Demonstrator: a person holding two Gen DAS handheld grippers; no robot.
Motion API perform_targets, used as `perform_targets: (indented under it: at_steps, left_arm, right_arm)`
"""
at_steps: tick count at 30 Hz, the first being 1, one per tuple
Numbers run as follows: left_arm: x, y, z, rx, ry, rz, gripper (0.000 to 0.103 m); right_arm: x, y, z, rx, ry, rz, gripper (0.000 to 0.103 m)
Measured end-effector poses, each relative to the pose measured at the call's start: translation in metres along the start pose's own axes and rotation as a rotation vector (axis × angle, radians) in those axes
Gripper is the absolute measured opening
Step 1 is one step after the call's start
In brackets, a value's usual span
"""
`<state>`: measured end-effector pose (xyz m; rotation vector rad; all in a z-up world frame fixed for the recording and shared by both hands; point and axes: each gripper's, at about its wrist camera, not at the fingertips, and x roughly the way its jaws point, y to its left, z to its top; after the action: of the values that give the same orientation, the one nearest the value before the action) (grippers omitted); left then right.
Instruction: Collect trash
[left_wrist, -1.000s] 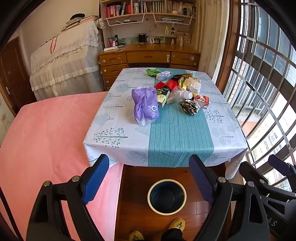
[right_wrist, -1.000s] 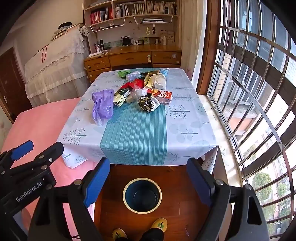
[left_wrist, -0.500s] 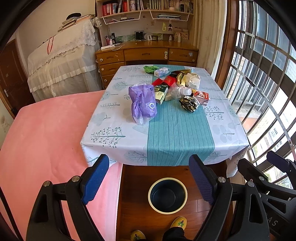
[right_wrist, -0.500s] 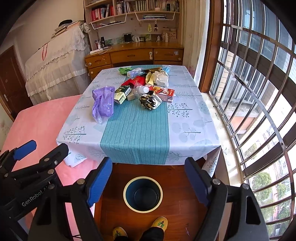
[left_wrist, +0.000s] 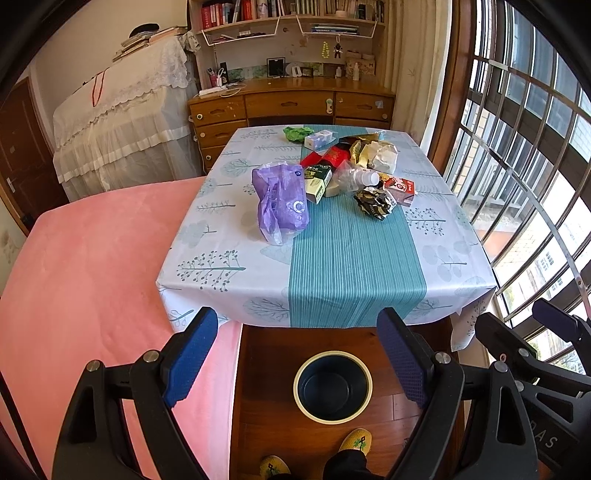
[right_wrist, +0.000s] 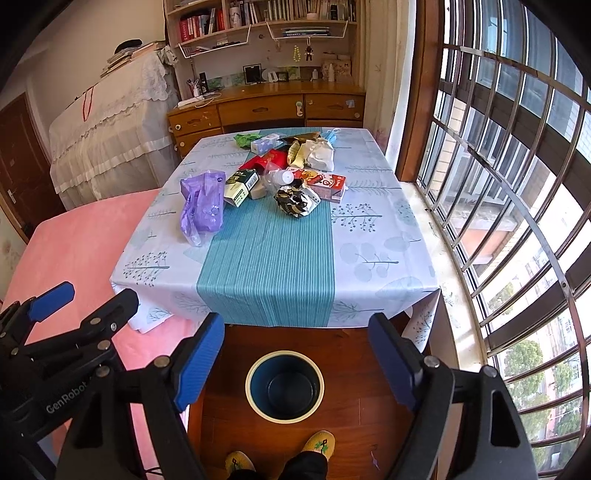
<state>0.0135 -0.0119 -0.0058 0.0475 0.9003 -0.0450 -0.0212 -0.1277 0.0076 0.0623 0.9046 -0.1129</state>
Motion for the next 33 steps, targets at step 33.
perform_targets:
  at_steps: [33]
  left_arm:
    - [0.011, 0.002, -0.002, -0.027, 0.019, 0.01, 0.087]
  right_arm:
    - [0.01, -0.005, -0.001, -0.017, 0.015, 0.013, 0.081]
